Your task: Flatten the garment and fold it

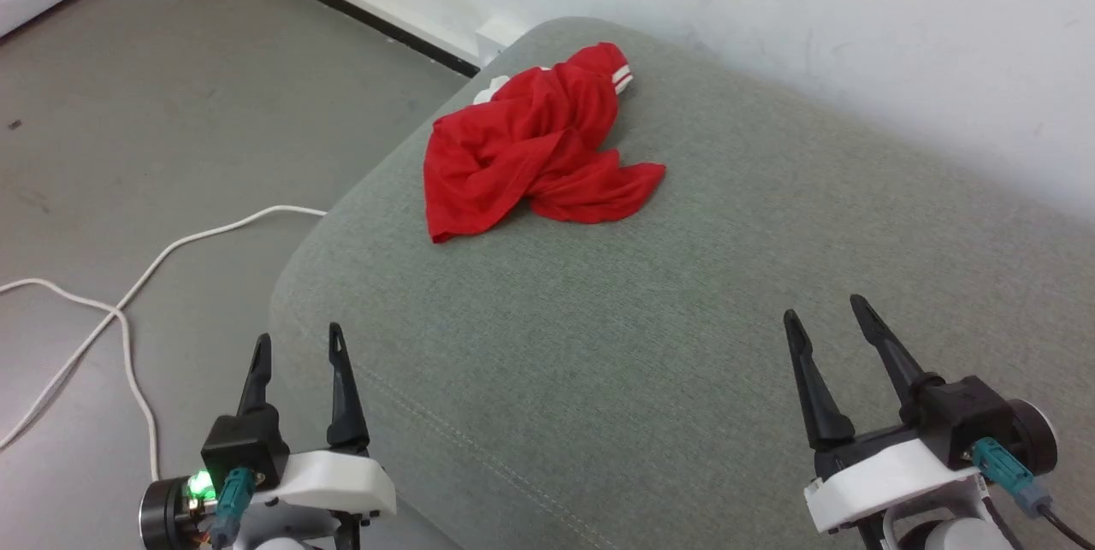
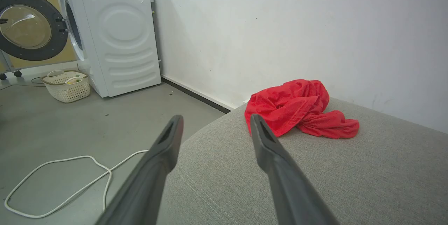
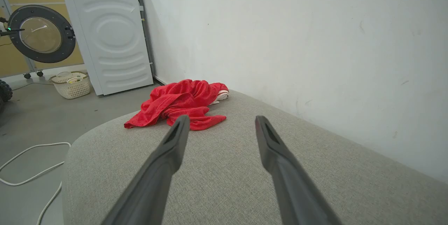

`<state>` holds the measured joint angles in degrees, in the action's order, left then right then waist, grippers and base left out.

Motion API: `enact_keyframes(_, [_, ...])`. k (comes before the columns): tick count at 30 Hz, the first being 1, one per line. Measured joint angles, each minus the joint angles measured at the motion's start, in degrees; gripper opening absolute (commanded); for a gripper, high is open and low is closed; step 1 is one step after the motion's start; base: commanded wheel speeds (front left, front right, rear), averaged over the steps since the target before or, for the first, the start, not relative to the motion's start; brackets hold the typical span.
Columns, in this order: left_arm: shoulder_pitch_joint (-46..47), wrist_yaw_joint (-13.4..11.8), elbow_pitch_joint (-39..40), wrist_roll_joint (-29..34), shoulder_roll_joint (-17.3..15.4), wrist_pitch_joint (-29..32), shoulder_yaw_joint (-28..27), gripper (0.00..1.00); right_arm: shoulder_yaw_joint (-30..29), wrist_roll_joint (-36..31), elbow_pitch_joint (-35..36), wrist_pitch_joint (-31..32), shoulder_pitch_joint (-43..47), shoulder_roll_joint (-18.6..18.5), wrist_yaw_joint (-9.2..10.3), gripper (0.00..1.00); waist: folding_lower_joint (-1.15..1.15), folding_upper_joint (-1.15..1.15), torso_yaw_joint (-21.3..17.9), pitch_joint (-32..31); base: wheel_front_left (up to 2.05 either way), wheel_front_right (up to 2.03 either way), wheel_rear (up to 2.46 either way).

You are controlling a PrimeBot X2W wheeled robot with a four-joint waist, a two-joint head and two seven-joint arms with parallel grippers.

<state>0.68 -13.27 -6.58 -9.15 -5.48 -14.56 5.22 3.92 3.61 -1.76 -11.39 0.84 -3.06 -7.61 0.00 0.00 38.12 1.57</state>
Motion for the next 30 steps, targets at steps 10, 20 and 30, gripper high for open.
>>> enact_keyframes(10, [3.0,1.7,-1.3,-2.2,-0.3,0.1,0.4,1.0,0.0,0.2,0.1,-0.2,-0.1,0.0,0.0,1.0,0.0,0.0,0.9,0.8,0.0,0.0,0.0])
enact_keyframes(20, [26.9,7.3,-9.4,-8.6,-3.2,6.6,-2.4,1.0,2.7,-3.7,3.7,2.4,-7.0,0.2,0.0,1.0,0.0,0.0,-2.7,6.6,0.0,0.0,0.0])
enact_keyframes(30, [48.0,10.6,-21.3,-15.4,-15.3,27.5,-8.5,1.0,4.2,-3.9,4.7,1.1,-15.4,0.3,0.0,1.0,0.01,0.0,-11.6,17.2,0.0,0.0,0.0])
